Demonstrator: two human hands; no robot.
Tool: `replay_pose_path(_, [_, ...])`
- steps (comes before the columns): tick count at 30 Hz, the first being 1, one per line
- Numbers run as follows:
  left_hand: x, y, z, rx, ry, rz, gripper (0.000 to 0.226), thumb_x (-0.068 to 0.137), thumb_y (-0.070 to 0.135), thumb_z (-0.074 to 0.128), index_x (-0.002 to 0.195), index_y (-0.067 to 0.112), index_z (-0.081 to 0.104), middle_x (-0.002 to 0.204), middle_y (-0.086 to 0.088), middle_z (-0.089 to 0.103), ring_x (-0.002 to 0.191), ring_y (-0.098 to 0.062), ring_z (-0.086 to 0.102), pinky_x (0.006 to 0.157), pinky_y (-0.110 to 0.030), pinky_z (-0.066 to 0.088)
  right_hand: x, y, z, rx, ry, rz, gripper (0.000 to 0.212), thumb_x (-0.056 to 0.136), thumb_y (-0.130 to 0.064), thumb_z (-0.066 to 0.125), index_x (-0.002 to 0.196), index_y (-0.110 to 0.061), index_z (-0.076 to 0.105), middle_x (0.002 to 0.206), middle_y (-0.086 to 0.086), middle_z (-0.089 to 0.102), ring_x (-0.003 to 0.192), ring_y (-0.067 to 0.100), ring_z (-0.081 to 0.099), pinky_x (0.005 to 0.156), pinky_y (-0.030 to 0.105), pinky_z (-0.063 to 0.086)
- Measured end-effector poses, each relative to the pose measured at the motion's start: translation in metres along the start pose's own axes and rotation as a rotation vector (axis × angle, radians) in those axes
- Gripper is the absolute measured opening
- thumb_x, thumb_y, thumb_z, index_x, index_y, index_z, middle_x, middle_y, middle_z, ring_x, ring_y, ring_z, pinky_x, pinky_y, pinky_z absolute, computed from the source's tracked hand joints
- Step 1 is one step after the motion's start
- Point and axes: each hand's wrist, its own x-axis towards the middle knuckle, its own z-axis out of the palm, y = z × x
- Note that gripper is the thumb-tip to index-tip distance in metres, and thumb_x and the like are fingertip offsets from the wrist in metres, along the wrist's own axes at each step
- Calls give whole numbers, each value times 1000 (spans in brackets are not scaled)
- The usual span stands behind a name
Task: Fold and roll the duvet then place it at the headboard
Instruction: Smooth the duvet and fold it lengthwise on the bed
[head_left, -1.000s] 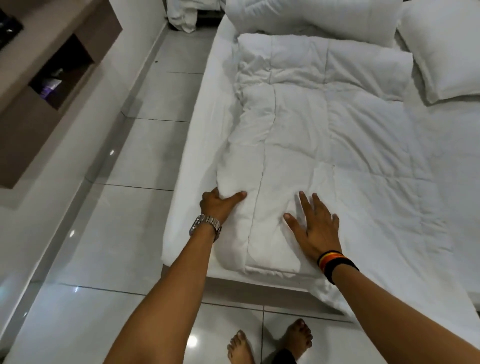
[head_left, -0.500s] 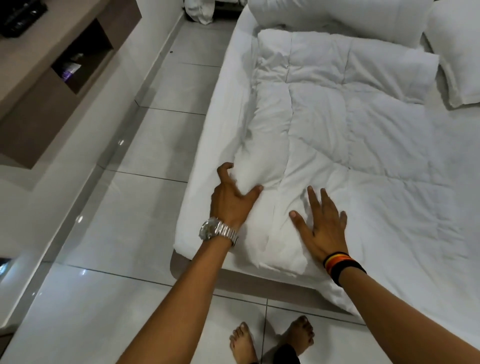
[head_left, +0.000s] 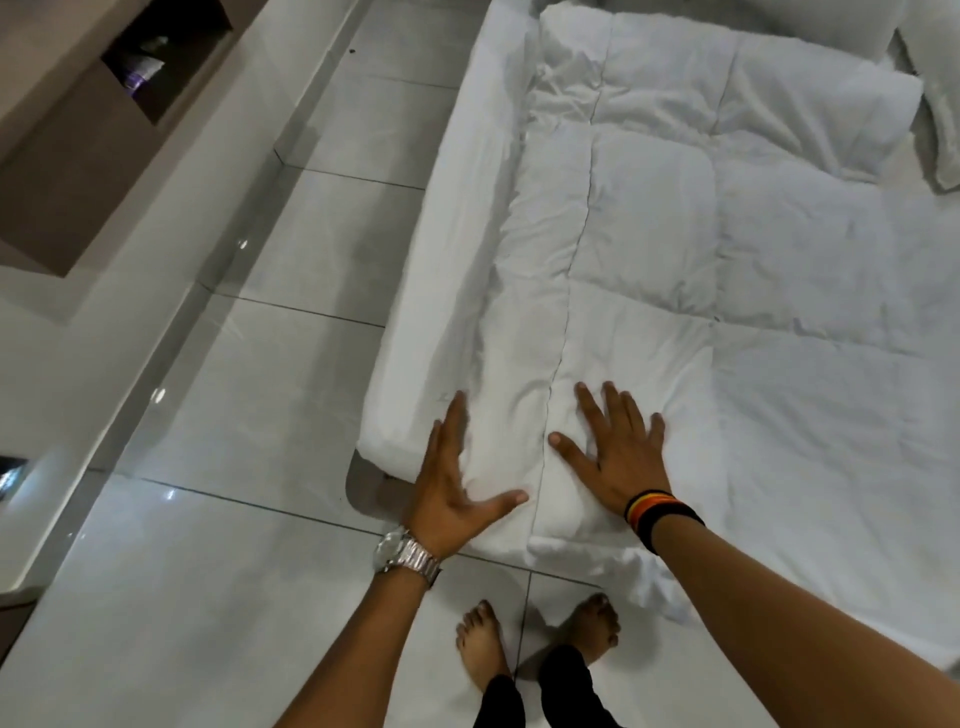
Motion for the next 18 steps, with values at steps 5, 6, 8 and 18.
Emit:
replay_pose_path(5, [6,36,-16,-17,177,-7,93,81,55,82,154,45,25,142,26,48,116,2,59,82,0,45,-6,-13,-19,52,1,24,92,85,-94,11,165,-50,-2,178,-1,-1,164,24,1,127,62,-4])
replay_pose_path(6, [4,38,-26,5,219,-33,90,80,60,80,152,47,27,130,28,57,102,4,65,75,-2,48,-8,-16,-23,93,27,22,90,87,-93,13,165,-51,-1,178,-2,0,164,22,1,128,61,-5])
replay_pose_path(8, [-3,35,-47,123,277,-163,93,71,83,70,147,53,26,104,19,69,79,-3,70,65,-18,56,-13,-23,-29,187,101,0,85,91,-92,18,165,-52,2,178,-5,2,163,18,1,128,58,-6])
replay_pose_path(18, [-54,-71,-66,437,-72,-839,138,59,102,45,165,26,-1,155,-18,48,134,-42,53,111,-50,43,-83,33,24,-58,-81,-3,87,95,-82,21,169,-37,12,178,1,-1,164,22,-5,128,61,-3])
